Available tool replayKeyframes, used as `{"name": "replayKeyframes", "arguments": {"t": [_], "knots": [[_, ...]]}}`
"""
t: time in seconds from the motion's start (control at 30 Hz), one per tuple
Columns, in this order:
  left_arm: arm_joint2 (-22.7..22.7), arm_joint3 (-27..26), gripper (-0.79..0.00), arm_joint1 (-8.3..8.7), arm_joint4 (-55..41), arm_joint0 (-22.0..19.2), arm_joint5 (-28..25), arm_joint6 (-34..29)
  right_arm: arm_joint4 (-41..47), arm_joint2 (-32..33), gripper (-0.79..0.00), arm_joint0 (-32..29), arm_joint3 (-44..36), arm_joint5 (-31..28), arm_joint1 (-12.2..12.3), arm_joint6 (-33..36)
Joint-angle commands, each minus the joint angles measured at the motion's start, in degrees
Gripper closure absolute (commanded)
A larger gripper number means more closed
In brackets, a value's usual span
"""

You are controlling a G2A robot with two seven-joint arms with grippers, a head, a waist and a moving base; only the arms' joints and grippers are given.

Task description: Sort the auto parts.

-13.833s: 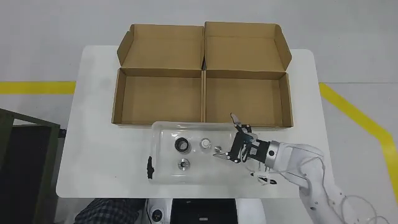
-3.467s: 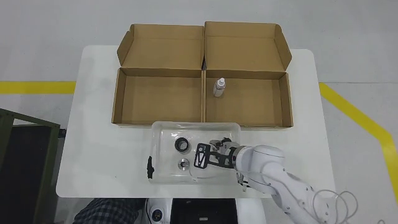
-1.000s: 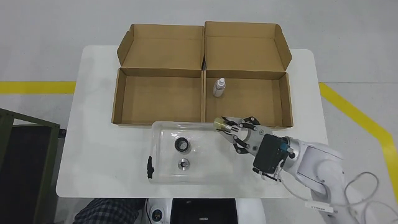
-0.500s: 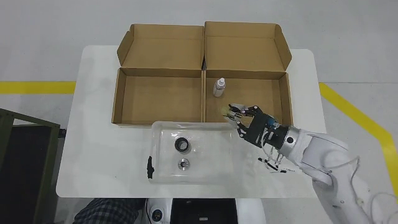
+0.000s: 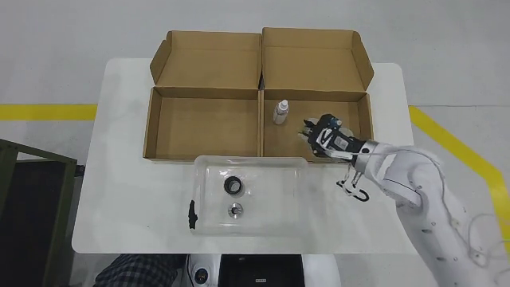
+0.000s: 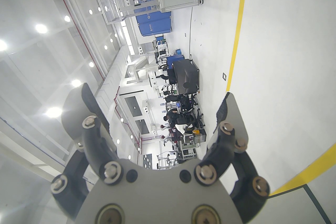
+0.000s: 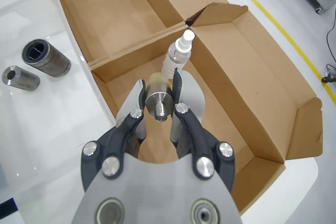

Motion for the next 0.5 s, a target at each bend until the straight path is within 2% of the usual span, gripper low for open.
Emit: {"name": "replayKeyframes", "arguments": {"t": [0.0, 0.47], "knots": [[0.0, 0.0, -0.785, 0.00, 0.0, 0.0, 0.0, 0.0, 0.0, -1.0, 0.000, 1.4, 1.1, 0.3, -0.1, 2.1], [0.0, 0.0, -0.785, 0.00, 0.0, 0.0, 0.0, 0.0, 0.5, -9.6, 0.000, 11.4, 11.4, 2.8, -1.6, 11.2]]}}
